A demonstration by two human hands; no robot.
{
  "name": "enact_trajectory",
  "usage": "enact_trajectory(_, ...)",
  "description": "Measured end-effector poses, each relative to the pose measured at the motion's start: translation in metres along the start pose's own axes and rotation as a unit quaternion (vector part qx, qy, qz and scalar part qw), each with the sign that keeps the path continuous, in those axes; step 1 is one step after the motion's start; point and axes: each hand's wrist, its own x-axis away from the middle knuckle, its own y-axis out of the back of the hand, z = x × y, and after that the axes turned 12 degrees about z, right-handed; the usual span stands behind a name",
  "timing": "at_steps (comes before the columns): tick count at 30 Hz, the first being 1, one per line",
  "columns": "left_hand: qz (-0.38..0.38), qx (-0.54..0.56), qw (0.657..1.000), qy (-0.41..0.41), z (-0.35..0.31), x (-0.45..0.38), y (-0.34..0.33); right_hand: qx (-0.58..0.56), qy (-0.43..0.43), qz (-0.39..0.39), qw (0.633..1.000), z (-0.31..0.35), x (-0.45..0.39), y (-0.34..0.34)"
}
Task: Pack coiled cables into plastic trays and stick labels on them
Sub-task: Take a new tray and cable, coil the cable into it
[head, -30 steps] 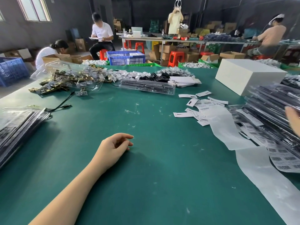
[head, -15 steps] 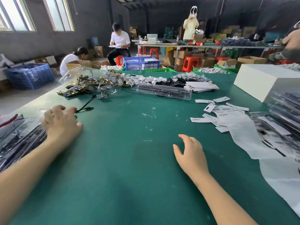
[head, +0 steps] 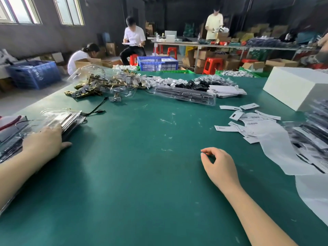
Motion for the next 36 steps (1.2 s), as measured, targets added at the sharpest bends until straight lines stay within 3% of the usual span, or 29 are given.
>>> enact_trajectory(6,-0.021,0.054,0.997,-0.048,0.012,-0.009,0.017,0.008,-0.001,0.004,1.000,0.001,-0.002,-0.001)
enact_trajectory(11,-0.006,0.087,0.996,-0.036,0.035,-0.013,0.043,0.001,-0.001,0.008,1.000,0.001,-0.002,0.000)
enact_trajectory(14,-0.079,0.075,0.992,-0.059,0.031,-0.004,0.068,-0.001,0.000,0.006,1.000,0.001,-0.002,0.001)
enact_trajectory(20,-0.198,0.009,0.963,-0.182,-0.045,0.059,0.139,-0.006,-0.002,0.011,1.000,0.002,0.000,0.001)
enact_trajectory(25,-0.160,0.086,0.936,-0.300,-0.142,0.146,0.154,-0.026,0.009,0.016,0.999,0.002,0.004,0.003)
enact_trajectory(29,-0.136,0.043,0.925,-0.353,-0.207,0.192,0.121,-0.170,-0.013,-0.004,0.985,0.006,0.010,0.008)
enact_trajectory(32,-0.111,0.031,0.912,-0.392,-0.244,0.215,0.093,-0.342,-0.031,0.016,0.939,0.012,0.011,0.018)
enact_trajectory(36,-0.135,-0.019,0.866,-0.481,-0.275,0.236,0.060,-0.470,-0.078,0.011,0.879,0.016,0.010,0.027)
